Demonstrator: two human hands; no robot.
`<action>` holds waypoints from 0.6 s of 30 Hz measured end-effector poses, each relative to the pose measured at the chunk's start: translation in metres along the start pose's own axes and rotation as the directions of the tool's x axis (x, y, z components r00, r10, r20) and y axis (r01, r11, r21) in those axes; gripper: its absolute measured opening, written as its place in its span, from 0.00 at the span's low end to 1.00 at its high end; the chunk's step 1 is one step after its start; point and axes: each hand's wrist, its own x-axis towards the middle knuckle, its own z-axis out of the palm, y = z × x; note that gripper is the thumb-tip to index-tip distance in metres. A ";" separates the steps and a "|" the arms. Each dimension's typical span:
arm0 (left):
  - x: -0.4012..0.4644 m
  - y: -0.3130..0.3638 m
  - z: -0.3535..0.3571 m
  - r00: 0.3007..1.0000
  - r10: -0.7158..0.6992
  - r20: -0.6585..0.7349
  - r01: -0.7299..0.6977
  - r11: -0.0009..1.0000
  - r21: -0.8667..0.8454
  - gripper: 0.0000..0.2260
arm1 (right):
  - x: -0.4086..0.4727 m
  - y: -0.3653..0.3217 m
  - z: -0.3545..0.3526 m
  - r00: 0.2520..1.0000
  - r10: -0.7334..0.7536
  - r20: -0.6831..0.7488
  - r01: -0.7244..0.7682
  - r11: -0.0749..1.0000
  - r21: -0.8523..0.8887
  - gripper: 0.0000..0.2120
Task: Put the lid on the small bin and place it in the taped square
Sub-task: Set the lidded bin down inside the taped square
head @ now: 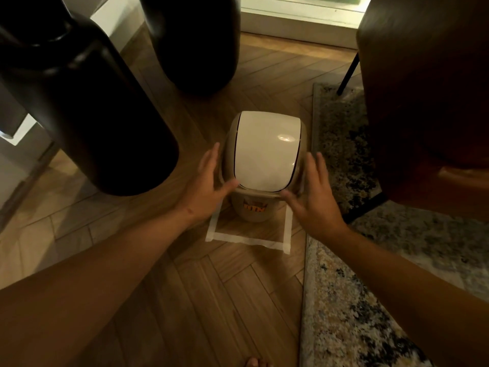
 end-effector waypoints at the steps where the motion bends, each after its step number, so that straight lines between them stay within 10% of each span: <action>1: -0.001 0.000 -0.002 0.995 0.087 0.049 -0.090 0.993 0.071 0.47 | 0.001 -0.001 -0.001 0.996 -0.078 0.045 0.082 0.994 -0.073 0.50; 18: 0.004 0.004 -0.010 0.969 0.212 0.125 -0.234 0.952 0.200 0.48 | 0.005 0.004 -0.001 0.976 -0.201 0.087 0.218 0.935 -0.281 0.50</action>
